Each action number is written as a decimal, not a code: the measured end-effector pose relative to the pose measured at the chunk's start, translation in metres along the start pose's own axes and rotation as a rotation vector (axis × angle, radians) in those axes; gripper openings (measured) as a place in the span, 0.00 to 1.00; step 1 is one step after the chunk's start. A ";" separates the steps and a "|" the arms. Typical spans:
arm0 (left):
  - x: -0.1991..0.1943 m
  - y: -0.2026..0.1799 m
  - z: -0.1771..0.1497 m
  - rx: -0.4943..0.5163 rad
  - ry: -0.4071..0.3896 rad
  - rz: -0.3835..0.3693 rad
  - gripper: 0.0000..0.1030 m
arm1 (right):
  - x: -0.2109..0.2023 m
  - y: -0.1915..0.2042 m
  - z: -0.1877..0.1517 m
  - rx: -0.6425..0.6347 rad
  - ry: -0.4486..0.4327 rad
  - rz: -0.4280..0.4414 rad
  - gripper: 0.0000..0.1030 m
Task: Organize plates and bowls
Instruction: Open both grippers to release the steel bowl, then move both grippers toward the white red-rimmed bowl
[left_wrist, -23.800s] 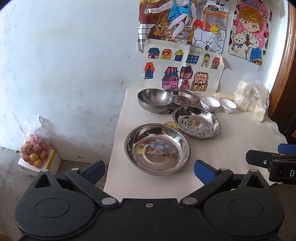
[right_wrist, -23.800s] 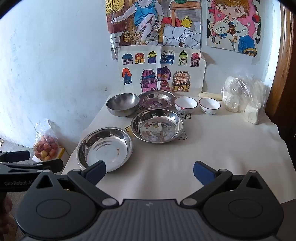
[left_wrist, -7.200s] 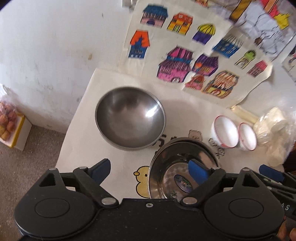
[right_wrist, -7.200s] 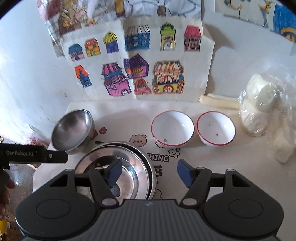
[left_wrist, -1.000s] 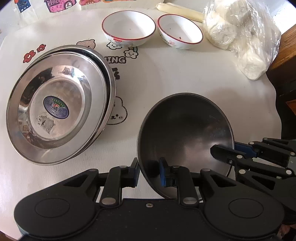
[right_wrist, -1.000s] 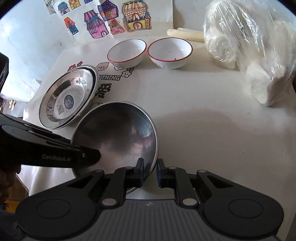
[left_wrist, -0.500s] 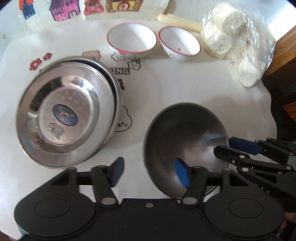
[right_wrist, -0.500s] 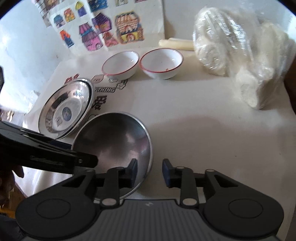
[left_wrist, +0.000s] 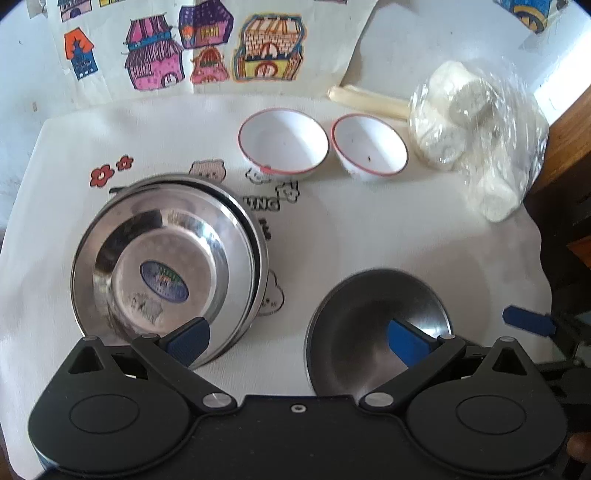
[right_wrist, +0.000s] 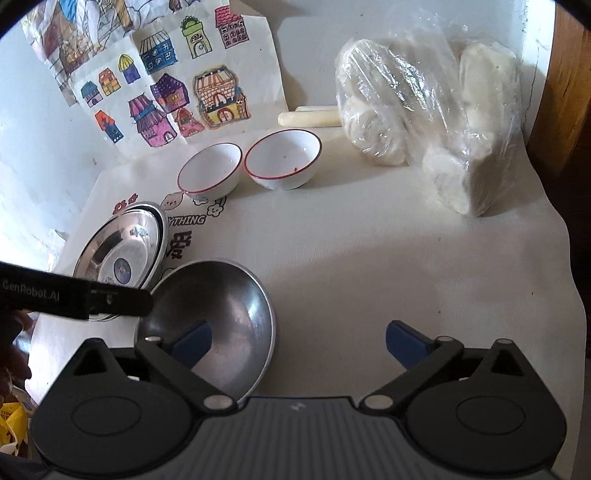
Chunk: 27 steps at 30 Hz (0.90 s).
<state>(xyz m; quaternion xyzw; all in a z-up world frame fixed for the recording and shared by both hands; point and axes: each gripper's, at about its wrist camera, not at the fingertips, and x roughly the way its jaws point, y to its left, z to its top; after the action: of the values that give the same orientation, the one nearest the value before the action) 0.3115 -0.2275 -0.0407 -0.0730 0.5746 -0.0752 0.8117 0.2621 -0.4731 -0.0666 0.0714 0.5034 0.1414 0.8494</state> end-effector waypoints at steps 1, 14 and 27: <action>0.000 -0.001 0.003 -0.005 -0.007 0.000 0.99 | 0.000 -0.001 0.000 0.003 -0.003 -0.002 1.00; 0.014 -0.018 0.031 -0.091 -0.075 -0.010 0.99 | -0.003 -0.029 0.001 0.067 -0.060 -0.081 1.00; 0.039 -0.025 0.062 -0.292 -0.101 -0.079 0.99 | -0.003 -0.050 0.004 0.144 -0.133 -0.132 1.00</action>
<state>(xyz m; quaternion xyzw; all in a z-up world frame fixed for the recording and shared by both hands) 0.3818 -0.2577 -0.0517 -0.2165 0.5347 -0.0187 0.8167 0.2731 -0.5210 -0.0751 0.1079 0.4585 0.0436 0.8810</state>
